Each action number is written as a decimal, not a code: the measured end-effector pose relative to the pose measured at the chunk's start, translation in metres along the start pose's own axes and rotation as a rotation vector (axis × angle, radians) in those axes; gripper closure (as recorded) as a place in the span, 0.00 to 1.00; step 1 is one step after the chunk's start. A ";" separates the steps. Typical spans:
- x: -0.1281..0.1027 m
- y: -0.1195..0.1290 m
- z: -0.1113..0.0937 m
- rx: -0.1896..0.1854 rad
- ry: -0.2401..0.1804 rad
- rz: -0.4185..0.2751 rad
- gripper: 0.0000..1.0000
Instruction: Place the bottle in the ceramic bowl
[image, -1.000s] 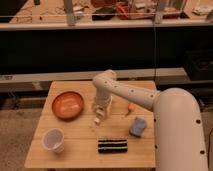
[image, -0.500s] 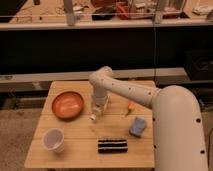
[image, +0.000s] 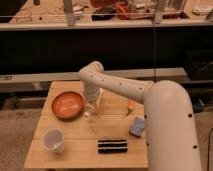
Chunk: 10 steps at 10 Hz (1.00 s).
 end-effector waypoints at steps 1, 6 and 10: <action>-0.004 -0.013 -0.005 0.000 0.006 -0.014 0.96; -0.018 -0.060 0.000 -0.020 0.046 -0.079 0.96; -0.017 -0.068 0.000 -0.034 0.056 -0.103 0.96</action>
